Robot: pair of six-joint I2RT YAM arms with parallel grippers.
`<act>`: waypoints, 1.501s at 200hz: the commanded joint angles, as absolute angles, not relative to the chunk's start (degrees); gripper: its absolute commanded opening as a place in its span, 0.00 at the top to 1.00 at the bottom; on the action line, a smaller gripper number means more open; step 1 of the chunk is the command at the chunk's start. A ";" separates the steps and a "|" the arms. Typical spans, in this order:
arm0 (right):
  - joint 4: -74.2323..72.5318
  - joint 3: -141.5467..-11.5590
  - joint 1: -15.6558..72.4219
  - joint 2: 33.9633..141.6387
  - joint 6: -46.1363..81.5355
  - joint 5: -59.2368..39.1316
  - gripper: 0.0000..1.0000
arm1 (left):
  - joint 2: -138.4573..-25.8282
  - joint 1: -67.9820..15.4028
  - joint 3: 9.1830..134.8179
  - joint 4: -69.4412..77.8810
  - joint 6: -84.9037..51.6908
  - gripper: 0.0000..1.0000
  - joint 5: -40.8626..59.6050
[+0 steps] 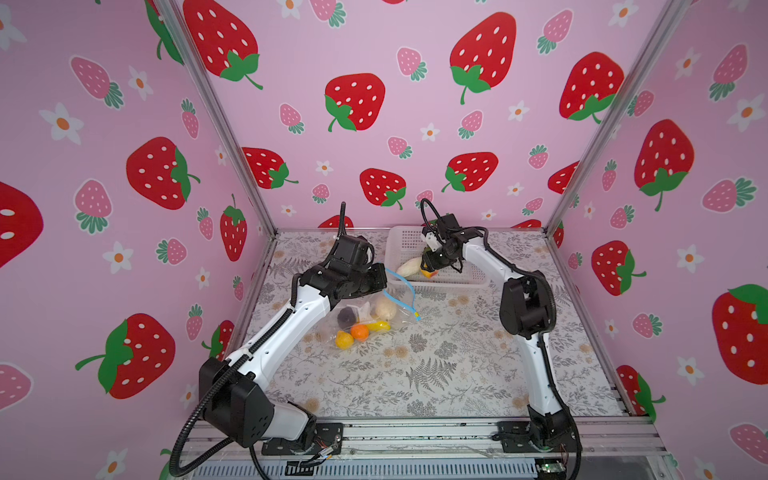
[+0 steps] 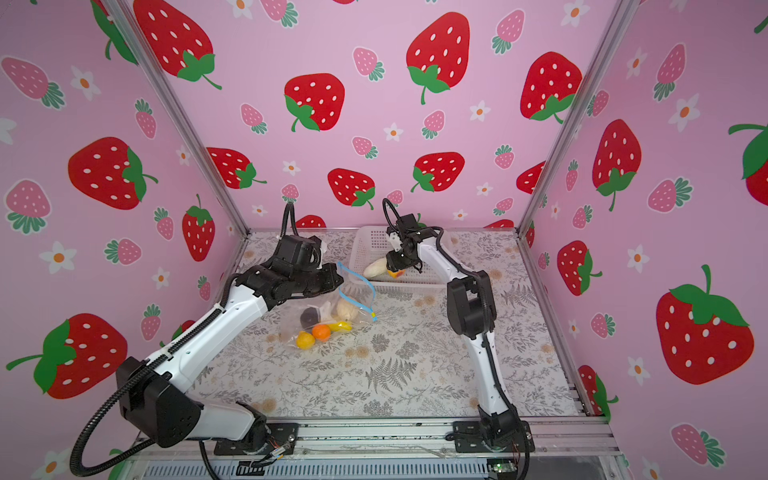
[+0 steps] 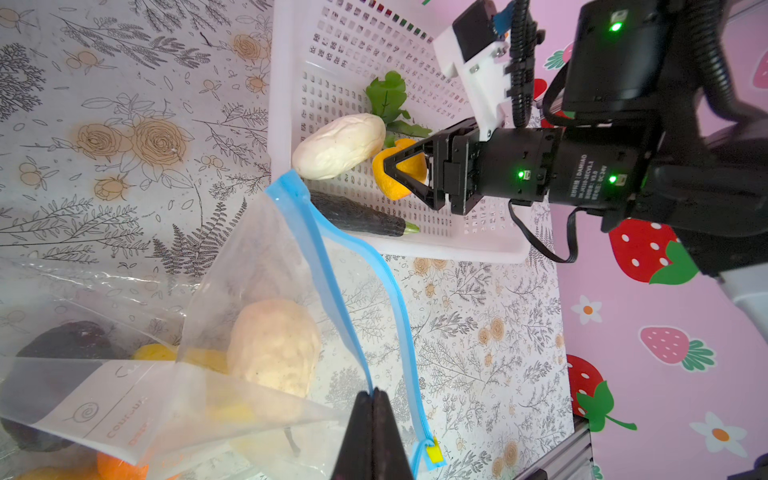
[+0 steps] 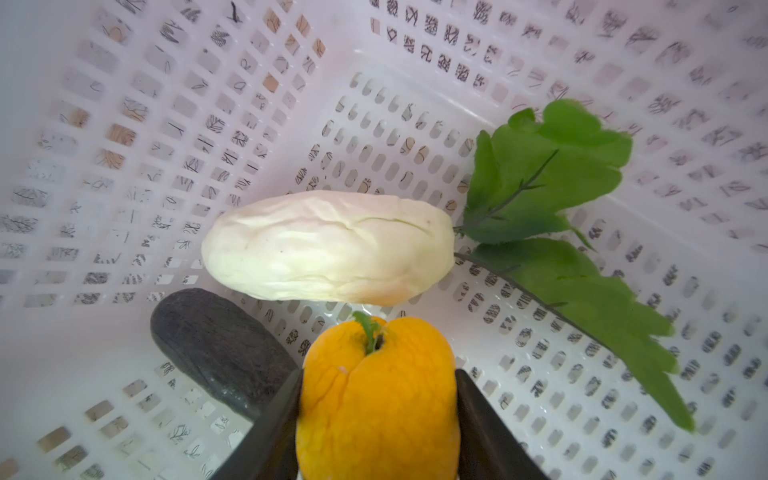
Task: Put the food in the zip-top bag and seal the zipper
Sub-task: 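Lift the yellow pepper and carry it with the right gripper to the bag mouth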
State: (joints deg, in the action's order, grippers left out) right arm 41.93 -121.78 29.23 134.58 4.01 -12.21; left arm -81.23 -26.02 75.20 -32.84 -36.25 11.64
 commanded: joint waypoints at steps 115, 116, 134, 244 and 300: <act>35.97 -111.22 27.60 119.00 7.09 -21.62 0.51 | -80.25 -25.75 75.28 -31.84 -36.46 1.00 12.39; 35.83 -110.85 27.60 118.83 7.15 -21.79 0.51 | -80.29 -25.75 75.30 -31.87 -36.47 1.00 12.35; 32.78 -105.97 27.60 115.07 8.06 -24.68 0.52 | -80.42 -25.75 75.37 -31.82 -36.48 1.00 12.48; 12.79 -83.16 33.55 99.46 13.92 -39.92 0.56 | -82.64 -25.71 79.09 -32.34 -36.86 1.00 15.34; 8.77 -81.61 37.97 100.99 16.03 -41.57 0.56 | -82.27 -25.72 81.10 -33.19 -36.96 1.00 15.12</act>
State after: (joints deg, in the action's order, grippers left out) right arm 12.38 -82.67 36.86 100.27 14.66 -39.33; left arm -82.91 -26.02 77.87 -33.26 -36.32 14.52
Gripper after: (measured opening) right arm 0.526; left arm 0.047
